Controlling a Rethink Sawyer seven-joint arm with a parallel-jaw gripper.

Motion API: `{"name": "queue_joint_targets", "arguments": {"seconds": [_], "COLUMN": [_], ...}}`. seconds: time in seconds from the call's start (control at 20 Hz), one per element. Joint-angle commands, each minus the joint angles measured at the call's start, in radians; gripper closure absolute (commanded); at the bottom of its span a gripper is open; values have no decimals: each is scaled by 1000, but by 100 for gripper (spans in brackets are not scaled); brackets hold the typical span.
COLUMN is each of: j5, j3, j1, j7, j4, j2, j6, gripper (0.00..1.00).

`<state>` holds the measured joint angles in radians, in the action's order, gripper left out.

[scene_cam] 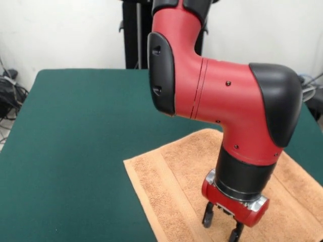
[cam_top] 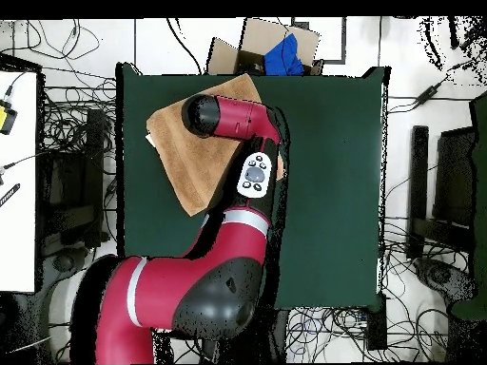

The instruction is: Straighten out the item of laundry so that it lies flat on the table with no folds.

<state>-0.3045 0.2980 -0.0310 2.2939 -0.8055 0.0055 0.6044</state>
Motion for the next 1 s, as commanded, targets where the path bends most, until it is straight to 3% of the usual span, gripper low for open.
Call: {"name": "queue_joint_targets", "arguments": {"seconds": [0.05, 0.35, 0.8, 1.0], "j5": [8, 22, 57, 83], "j3": [-14, 6, -88, -84], "j1": [42, 48, 146, 169], "j7": [220, 211, 32, -18], "j4": [-91, -88, -71, -33], "j2": [93, 99, 107, 124], "j6": [-140, -157, -173, -171], "gripper": [0, 0, 0, 0]}}
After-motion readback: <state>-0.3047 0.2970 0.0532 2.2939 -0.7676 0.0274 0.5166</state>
